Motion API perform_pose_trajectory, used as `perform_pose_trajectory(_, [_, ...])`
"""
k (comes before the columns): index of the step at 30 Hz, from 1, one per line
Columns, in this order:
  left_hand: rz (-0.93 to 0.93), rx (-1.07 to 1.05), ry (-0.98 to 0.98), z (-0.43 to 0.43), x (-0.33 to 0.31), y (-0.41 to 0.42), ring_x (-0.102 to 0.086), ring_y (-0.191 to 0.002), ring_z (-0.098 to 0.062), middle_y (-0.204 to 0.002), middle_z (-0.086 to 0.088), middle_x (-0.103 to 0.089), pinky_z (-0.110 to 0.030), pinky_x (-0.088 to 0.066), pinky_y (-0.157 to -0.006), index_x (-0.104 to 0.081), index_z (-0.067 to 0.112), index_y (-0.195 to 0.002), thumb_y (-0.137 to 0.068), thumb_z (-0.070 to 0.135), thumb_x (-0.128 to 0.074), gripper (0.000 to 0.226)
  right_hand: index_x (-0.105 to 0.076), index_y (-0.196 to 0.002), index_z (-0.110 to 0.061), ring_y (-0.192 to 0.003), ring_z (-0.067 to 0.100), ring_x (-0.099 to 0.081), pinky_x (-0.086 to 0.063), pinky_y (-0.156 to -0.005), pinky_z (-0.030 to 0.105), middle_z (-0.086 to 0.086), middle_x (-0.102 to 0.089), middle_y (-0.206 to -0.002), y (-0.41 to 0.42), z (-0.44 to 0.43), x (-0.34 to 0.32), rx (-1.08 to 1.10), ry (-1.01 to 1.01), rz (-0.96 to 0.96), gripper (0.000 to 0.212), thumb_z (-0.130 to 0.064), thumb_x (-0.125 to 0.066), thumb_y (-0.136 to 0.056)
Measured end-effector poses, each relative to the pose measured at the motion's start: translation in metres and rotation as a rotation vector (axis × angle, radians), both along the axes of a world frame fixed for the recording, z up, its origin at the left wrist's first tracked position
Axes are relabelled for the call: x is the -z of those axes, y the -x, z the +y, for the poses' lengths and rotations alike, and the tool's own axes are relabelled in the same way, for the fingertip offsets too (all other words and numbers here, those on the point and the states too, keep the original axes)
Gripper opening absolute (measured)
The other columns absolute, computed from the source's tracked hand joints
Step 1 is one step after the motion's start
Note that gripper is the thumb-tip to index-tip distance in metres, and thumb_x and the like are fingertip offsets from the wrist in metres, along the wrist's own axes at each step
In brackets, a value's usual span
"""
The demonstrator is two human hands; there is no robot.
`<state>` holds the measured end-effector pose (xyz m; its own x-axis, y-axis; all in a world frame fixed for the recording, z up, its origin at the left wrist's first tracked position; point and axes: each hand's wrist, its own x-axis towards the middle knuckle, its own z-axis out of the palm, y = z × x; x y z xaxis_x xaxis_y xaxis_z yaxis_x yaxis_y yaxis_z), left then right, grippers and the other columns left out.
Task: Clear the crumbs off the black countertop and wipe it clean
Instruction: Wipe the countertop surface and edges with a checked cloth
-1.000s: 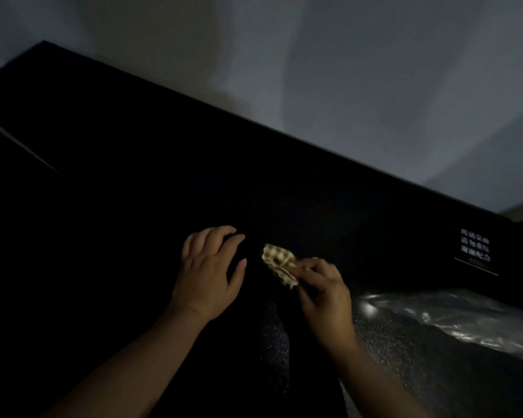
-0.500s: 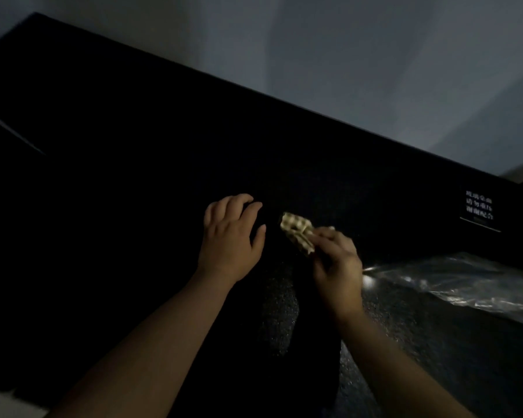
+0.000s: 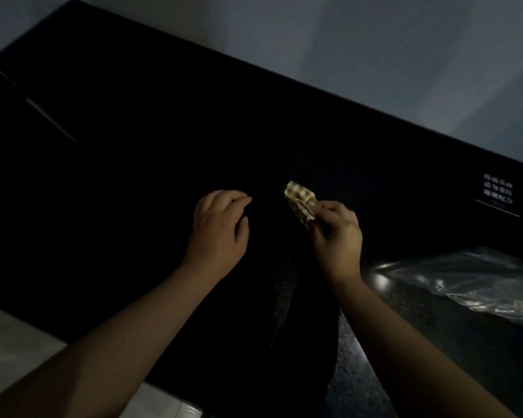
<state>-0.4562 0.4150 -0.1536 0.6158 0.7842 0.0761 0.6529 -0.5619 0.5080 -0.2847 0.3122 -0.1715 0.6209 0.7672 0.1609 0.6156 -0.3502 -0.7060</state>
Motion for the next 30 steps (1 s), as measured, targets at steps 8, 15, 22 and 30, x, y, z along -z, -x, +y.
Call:
perform_pose_trajectory(8, [0.036,-0.017,0.036,-0.076,-0.005,0.075,-0.049,-0.116,-0.024,-0.121,-0.004,-0.058,-0.043,-0.042,-0.099,-0.061,0.009,-0.121,-0.089,0.042,-0.037,0.051,-0.072,-0.105,-0.022,-0.094,-0.003,-0.046,-0.034,-0.081,-0.001,-0.02,-0.058,-0.099,0.033,-0.045,0.004,-0.152,0.01,0.026,0.033,-0.002,-0.069,-0.08])
perform_pose_trajectory(15, [0.034,-0.034,-0.054,-0.09,0.016,0.089,-0.044,-0.12,-0.022,-0.126,-0.003,-0.053,-0.042,-0.033,-0.106,-0.058,0.013,-0.125,-0.091,0.038,-0.041,0.046,-0.073,-0.102,-0.021,-0.095,0.005,-0.053,-0.043,-0.081,0.01,-0.023,-0.055,-0.096,0.015,-0.034,0.009,-0.111,-0.049,0.028,0.025,-0.007,-0.071,-0.081])
perform_pose_trajectory(22, [-0.036,-0.033,-0.074,-0.09,0.024,0.092,-0.045,-0.121,-0.021,-0.125,-0.003,-0.054,-0.038,-0.034,-0.107,-0.059,0.011,-0.123,-0.092,0.029,-0.047,0.038,-0.073,-0.103,-0.02,-0.091,0.01,-0.051,-0.033,-0.079,0.003,-0.011,-0.061,-0.098,0.071,-0.08,0.005,-0.268,-0.033,0.007,0.035,0.002,-0.071,-0.076])
perform_pose_trajectory(30, [-0.072,-0.075,-0.079,-0.089,0.028,0.091,-0.044,-0.121,-0.021,-0.125,-0.001,-0.055,-0.038,-0.034,-0.107,-0.06,0.012,-0.122,-0.093,0.015,-0.051,0.031,-0.074,-0.1,-0.021,-0.095,0.006,-0.055,-0.041,-0.084,0.011,-0.016,-0.061,-0.098,0.075,-0.106,-0.005,-0.37,-0.021,0.1,0.029,-0.003,-0.071,-0.078])
